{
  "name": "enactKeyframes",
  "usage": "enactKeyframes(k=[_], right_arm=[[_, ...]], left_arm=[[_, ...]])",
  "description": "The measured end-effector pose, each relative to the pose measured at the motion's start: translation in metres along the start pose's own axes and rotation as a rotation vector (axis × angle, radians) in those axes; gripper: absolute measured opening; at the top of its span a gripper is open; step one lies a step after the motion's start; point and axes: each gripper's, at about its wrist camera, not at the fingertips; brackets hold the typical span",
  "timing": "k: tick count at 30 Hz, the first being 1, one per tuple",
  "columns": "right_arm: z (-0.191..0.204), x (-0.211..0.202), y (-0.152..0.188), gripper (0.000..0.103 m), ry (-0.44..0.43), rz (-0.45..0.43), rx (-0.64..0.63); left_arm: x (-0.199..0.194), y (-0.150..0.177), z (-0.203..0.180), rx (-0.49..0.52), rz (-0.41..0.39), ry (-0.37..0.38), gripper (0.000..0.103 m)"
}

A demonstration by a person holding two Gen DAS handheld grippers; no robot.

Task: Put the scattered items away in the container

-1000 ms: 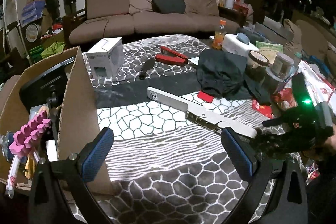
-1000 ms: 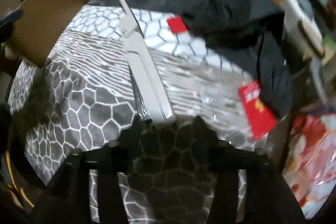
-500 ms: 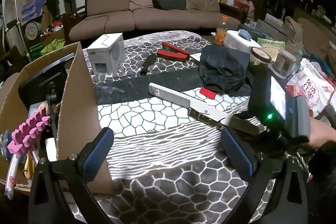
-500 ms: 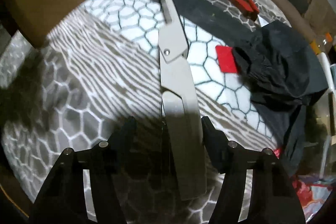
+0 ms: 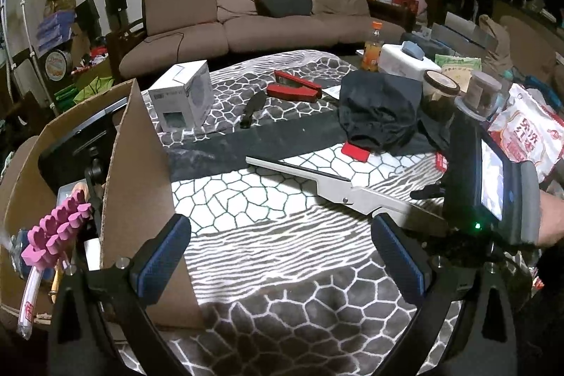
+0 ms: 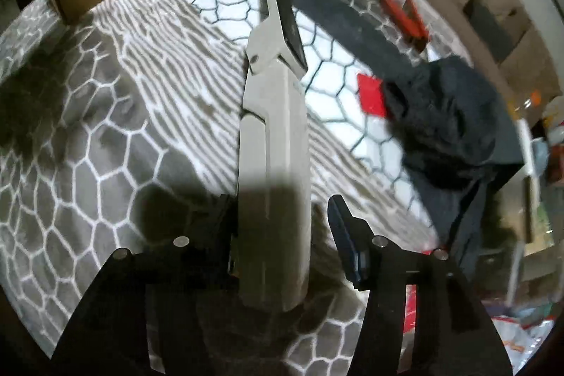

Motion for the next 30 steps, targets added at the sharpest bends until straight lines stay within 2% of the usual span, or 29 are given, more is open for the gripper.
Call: enactKeyframes(k=[3, 4, 5, 8, 10, 12, 13, 15, 16, 17, 19, 22, 23, 24, 25, 27, 28, 30], right_arm=[[0.01, 0.002, -0.005, 0.049, 0.116, -0.001, 0.02], [0.014, 0.004, -0.006, 0.041, 0.141, 0.005, 0.016], [0.016, 0.006, -0.007, 0.04, 0.144, 0.01, 0.028], [0.003, 0.005, -0.007, 0.04, 0.062, 0.014, 0.122], [-0.017, 0.002, -0.004, 0.04, -0.052, 0.003, 0.229], [-0.03, -0.004, 0.002, 0.039, -0.127, -0.031, 0.305], [-0.029, -0.017, 0.005, 0.039, -0.05, -0.083, 0.295], [-0.006, -0.044, 0.008, 0.039, 0.269, -0.147, 0.15], [0.002, -0.05, 0.01, 0.039, 0.357, -0.143, 0.1], [0.003, -0.055, 0.015, 0.039, 0.384, -0.149, 0.097], [-0.002, -0.061, 0.022, 0.039, 0.373, -0.17, 0.146], [0.006, -0.067, 0.026, 0.038, 0.476, -0.193, 0.114], [0.006, -0.078, 0.029, 0.038, 0.451, -0.231, 0.123], [0.006, -0.088, 0.031, 0.031, 0.424, -0.27, 0.132], [0.005, -0.099, 0.034, 0.005, 0.397, -0.308, 0.141], [0.0, -0.124, 0.042, 0.001, 0.291, -0.365, 0.182], [-0.009, -0.119, 0.045, 0.001, 0.204, -0.326, 0.221], [-0.027, -0.108, 0.05, 0.001, 0.027, -0.245, 0.298]], left_arm=[[0.001, 0.0, 0.0, 0.0, 0.004, -0.003, 0.103], [0.002, 0.0, 0.001, -0.001, 0.005, -0.005, 0.103], [0.002, 0.0, 0.001, -0.001, 0.007, -0.006, 0.103], [0.003, 0.0, 0.001, -0.003, 0.009, -0.008, 0.103], [0.002, 0.0, 0.003, -0.007, 0.009, -0.008, 0.103], [0.002, 0.0, 0.004, -0.009, 0.008, -0.004, 0.103], [0.001, 0.0, 0.004, -0.011, 0.006, 0.0, 0.103], [0.0, 0.0, 0.004, -0.009, 0.004, 0.005, 0.103], [0.0, 0.0, 0.004, -0.007, 0.003, 0.007, 0.103], [0.001, 0.0, 0.003, -0.003, 0.004, 0.007, 0.103], [0.003, 0.001, 0.0, 0.009, 0.01, 0.005, 0.103], [0.005, 0.001, -0.004, 0.027, 0.016, 0.004, 0.103], [0.004, 0.002, -0.006, 0.039, 0.013, 0.019, 0.103], [0.004, 0.003, -0.008, 0.057, 0.009, 0.046, 0.103], [0.003, 0.004, -0.011, 0.075, 0.005, 0.073, 0.103], [0.003, 0.005, -0.015, 0.123, 0.025, 0.156, 0.103], [0.005, 0.005, -0.017, 0.142, 0.044, 0.185, 0.103], [0.01, 0.007, -0.02, 0.152, 0.068, 0.182, 0.103]])
Point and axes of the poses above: each gripper's, at about its wrist camera, not at the fingertips, and x roughly the way its jaws point, z to its left, y to its underside, and after that the axes turned 12 degrees about z, right-handed
